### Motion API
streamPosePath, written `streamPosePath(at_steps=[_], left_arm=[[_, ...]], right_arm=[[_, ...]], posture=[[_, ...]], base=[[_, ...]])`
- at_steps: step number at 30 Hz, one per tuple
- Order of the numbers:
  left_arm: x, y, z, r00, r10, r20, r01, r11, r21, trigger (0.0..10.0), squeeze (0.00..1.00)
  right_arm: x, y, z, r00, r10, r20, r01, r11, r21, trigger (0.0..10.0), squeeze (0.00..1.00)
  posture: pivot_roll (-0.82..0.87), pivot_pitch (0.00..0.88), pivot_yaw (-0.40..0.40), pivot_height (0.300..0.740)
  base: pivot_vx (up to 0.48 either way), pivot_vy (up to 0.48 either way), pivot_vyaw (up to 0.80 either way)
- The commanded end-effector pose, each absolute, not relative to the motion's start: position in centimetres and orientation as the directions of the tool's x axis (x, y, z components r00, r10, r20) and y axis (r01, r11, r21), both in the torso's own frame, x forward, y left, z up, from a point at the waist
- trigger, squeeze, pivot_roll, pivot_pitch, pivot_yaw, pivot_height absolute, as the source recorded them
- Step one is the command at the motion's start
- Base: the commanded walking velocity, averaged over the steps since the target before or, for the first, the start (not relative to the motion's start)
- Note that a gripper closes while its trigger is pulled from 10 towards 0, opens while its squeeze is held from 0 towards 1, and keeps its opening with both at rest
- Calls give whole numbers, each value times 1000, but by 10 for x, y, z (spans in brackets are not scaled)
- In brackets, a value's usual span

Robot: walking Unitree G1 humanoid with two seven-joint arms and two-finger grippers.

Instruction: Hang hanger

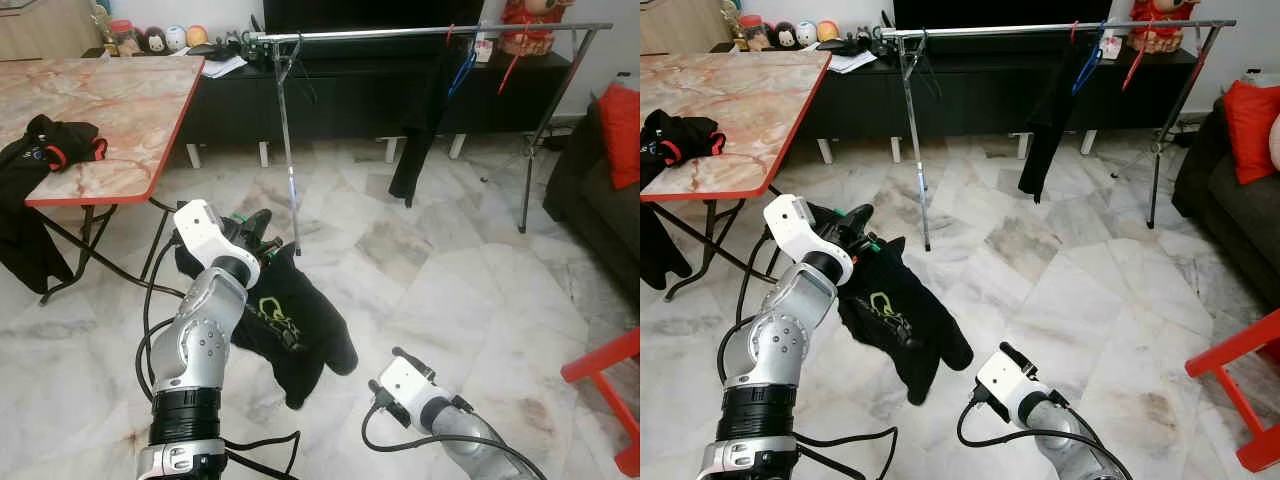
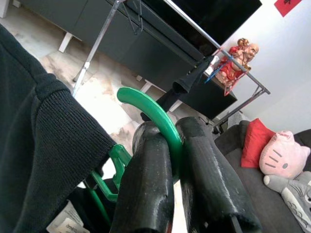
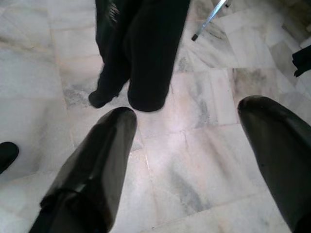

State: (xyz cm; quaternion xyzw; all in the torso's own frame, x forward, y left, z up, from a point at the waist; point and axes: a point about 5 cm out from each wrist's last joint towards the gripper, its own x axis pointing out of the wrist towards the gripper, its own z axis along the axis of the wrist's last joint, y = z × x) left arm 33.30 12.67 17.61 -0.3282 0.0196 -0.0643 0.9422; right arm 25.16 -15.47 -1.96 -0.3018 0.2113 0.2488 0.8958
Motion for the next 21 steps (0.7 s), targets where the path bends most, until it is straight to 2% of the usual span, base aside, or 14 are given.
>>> streamPosePath(at_steps=[1, 2, 3, 9, 14, 21], left_arm=[[335, 122, 189, 987, -149, 60, 154, 779, -607, 10000, 0], [335, 121, 189, 987, -152, 59, 156, 780, -606, 10000, 0], [334, 120, 188, 986, -155, 58, 158, 779, -607, 10000, 0], [334, 115, 187, 979, -197, 56, 189, 766, -614, 10000, 0], [333, 108, 187, 971, -233, 59, 220, 763, -608, 10000, 0], [333, 107, 194, 964, -254, 81, 250, 756, -605, 10000, 0]], right_arm=[[254, -150, -16, 794, 335, -507, -574, 686, -447, 10000, 1000], [255, -149, -14, 796, 342, -499, -575, 684, -448, 10000, 1000], [257, -148, -12, 801, 352, -484, -571, 691, -443, 10000, 0], [268, -147, 3, 818, 401, -412, -560, 715, -419, 10000, 0], [275, -146, 14, 768, 492, -411, -638, 651, -412, 10000, 0], [272, -146, 10, 764, 489, -422, -642, 642, -419, 10000, 0]], posture=[[23, 12, 3, 740], [25, 9, 2, 740], [25, 7, 1, 740], [24, 3, 1, 740], [17, 0, 3, 740], [30, 0, 2, 740]], base=[[0, 0, 0], [0, 0, 0], [0, 0, 0], [0, 0, 0], [0, 0, 0], [0, 0, 0]])
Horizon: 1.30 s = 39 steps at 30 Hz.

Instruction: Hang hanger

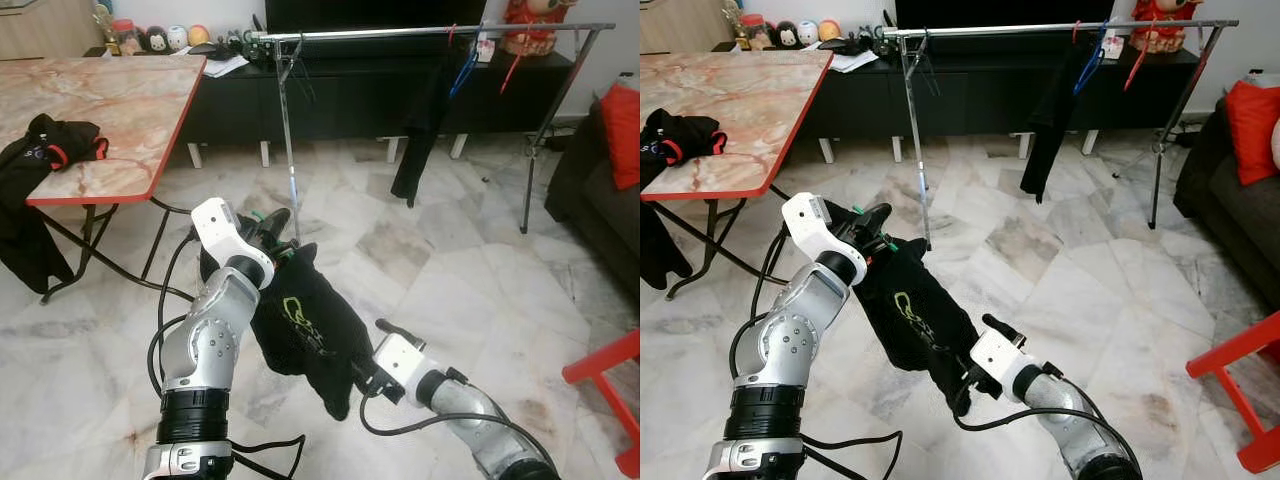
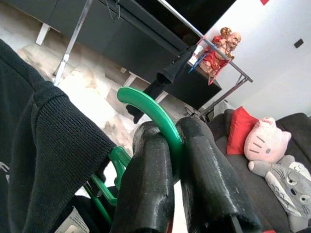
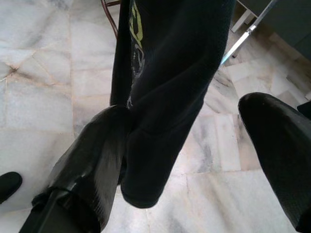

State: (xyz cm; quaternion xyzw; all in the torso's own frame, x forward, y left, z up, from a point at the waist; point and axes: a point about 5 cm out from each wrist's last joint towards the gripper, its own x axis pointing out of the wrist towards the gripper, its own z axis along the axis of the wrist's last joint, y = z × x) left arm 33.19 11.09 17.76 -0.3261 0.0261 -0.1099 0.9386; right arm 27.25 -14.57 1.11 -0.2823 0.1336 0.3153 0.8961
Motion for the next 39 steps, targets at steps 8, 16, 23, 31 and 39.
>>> streamPosePath(at_steps=[8, 16, 23, 31, 39], left_arm=[[326, 96, 201, 930, -353, 101, 341, 727, -596, 10000, 0], [311, 83, 188, 837, -545, 54, 482, 687, -545, 10000, 0], [302, 83, 164, 732, -679, -59, 610, 691, -388, 10000, 0], [303, 86, 157, 693, -717, -82, 654, 672, -347, 10000, 0], [291, 92, 145, 580, -803, -137, 758, 593, -270, 10000, 0]], right_arm=[[272, -147, 5, 775, 462, -431, -625, 659, -418, 10000, 0], [286, -171, 26, 823, 435, -365, -565, 693, -448, 10000, 0], [280, -174, 49, 727, 606, -324, -684, 597, -419, 10000, 0], [258, -163, 53, 555, 745, -370, -828, 453, -331, 10000, 0], [258, -174, 58, 560, 728, -396, -824, 441, -355, 10000, 0]], posture=[[37, 0, 1, 740], [28, 1, 5, 740], [15, 5, 5, 740], [8, 8, 5, 740], [2, 3, 9, 740]], base=[[0, 0, 0], [0, 0, 0], [0, 0, 0], [0, 0, 0], [0, 0, 0]])
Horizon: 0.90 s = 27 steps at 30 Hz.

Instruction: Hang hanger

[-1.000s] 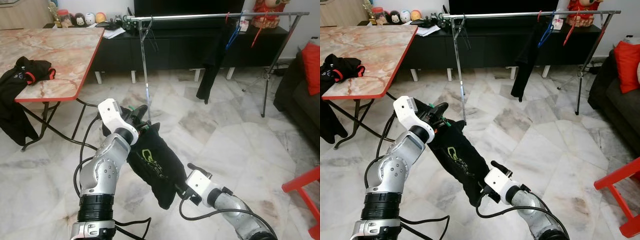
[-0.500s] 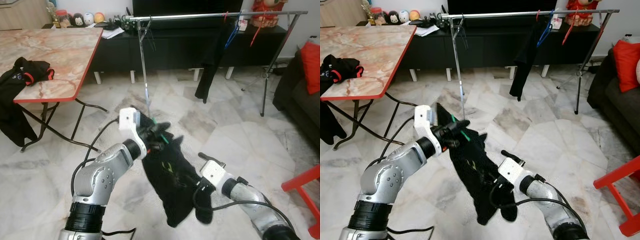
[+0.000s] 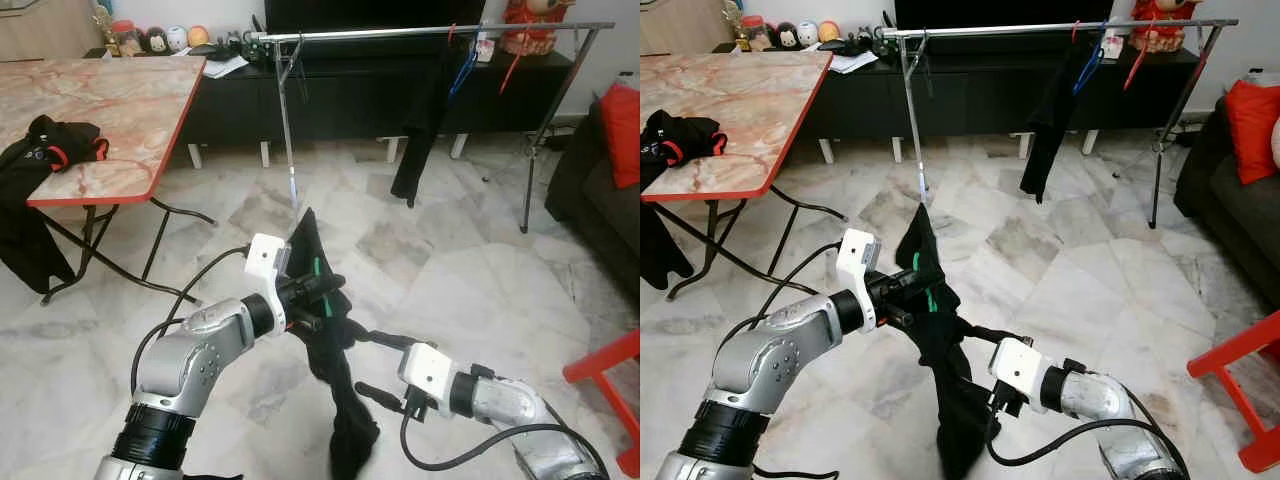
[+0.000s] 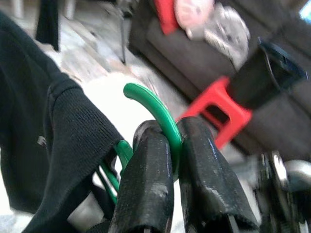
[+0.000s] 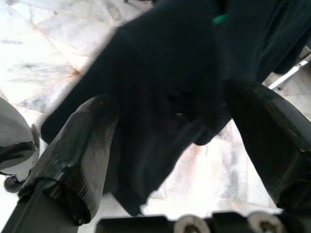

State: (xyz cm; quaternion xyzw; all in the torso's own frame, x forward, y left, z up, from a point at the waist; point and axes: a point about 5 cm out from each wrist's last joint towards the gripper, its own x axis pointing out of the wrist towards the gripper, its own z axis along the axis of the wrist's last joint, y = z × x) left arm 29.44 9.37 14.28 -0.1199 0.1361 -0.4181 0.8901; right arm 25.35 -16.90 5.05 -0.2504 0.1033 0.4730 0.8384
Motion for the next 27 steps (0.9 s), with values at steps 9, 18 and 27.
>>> streamPosePath(at_steps=[9, 18, 27], left_arm=[[281, 94, 143, 473, -863, -178, 839, 503, -206, 10000, 0], [290, 84, 166, 434, -893, -116, 878, 449, -168, 10000, 0], [289, 61, 190, 305, -951, -61, 944, 310, -116, 10000, 0]], right_arm=[[259, -178, 59, 559, 719, -413, -826, 441, -351, 10000, 0], [244, -162, 48, 417, 779, -469, -904, 301, -303, 10000, 0], [244, -155, 43, 430, 766, -478, -892, 281, -353, 10000, 0]], posture=[[3, 7, 3, 740], [11, 10, -8, 740], [12, 14, -5, 740]], base=[[0, 0, 0], [0, 0, 0], [0, 0, 0]])
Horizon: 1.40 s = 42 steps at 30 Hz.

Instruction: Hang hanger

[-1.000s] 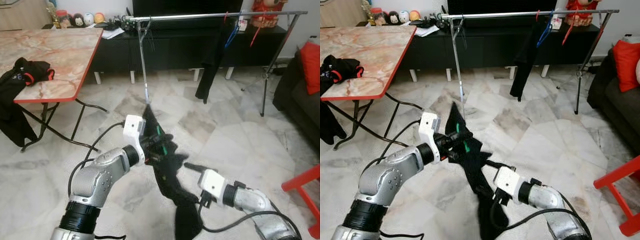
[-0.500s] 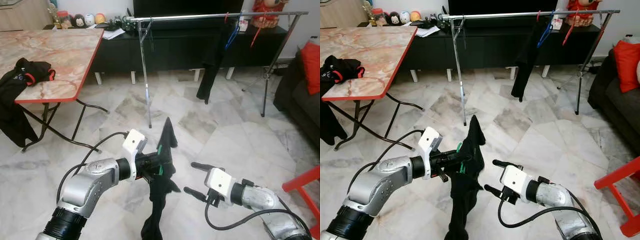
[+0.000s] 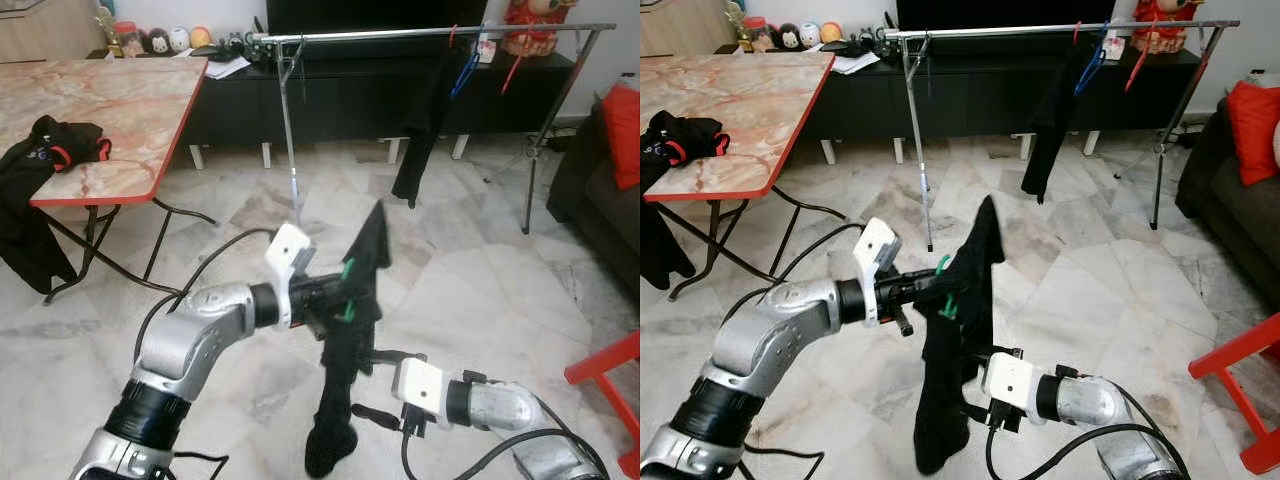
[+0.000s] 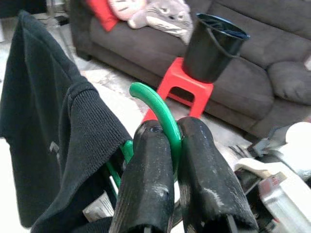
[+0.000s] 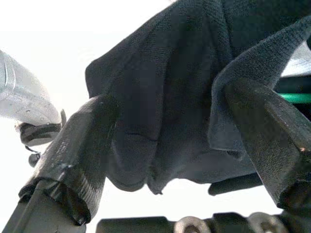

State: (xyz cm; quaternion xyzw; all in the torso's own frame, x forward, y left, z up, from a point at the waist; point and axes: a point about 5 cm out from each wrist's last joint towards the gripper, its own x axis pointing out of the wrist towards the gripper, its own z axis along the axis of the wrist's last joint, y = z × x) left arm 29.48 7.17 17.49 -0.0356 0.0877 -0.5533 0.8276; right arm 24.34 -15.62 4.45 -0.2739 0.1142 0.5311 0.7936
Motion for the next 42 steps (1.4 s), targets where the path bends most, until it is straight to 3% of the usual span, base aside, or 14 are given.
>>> streamPosePath(at_steps=[1, 10, 20, 21, 22, 23, 25, 42], left_arm=[[288, 60, 191, 295, -954, -58, 947, 300, -116, 10000, 0], [285, 51, 189, 263, -963, -50, 956, 268, -120, 10000, 0], [285, 52, 190, 280, -959, -48, 953, 284, -108, 10000, 0], [286, 53, 191, 288, -957, -46, 951, 291, -105, 10000, 0], [286, 53, 191, 290, -956, -45, 950, 293, -104, 10000, 0], [287, 53, 191, 293, -955, -43, 950, 296, -104, 10000, 0], [287, 53, 192, 298, -954, -40, 948, 300, -104, 10000, 0], [287, 52, 193, 305, -952, -29, 946, 306, -102, 10000, 0]], right_arm=[[246, -156, 43, 452, 755, -475, -879, 287, -380, 10000, 0], [266, -162, 55, 663, 650, -372, -724, 430, -540, 10000, 0], [249, -151, 37, 571, 705, -421, -809, 395, -435, 10000, 0], [247, -150, 34, 562, 712, -422, -815, 387, -432, 7647, 0], [247, -150, 34, 558, 714, -424, -817, 382, -432, 7647, 0], [247, -150, 33, 559, 714, -422, -818, 390, -424, 510, 0], [247, -150, 33, 561, 714, -419, -817, 398, -418, 0, 0], [249, -142, 32, 577, 719, -386, -804, 417, -424, 0, 0]], posture=[[12, 14, -5, 740], [1, 4, -2, 740], [13, 3, -14, 740], [14, 1, -16, 740], [14, 1, -16, 740], [15, 1, -17, 740], [14, 0, -15, 740], [19, 0, -3, 740]], base=[[0, 0, 0], [0, 0, 0], [0, 0, 0], [0, 0, 0], [0, 0, 0], [0, 0, 0], [0, 0, 0], [0, 0, 0]])
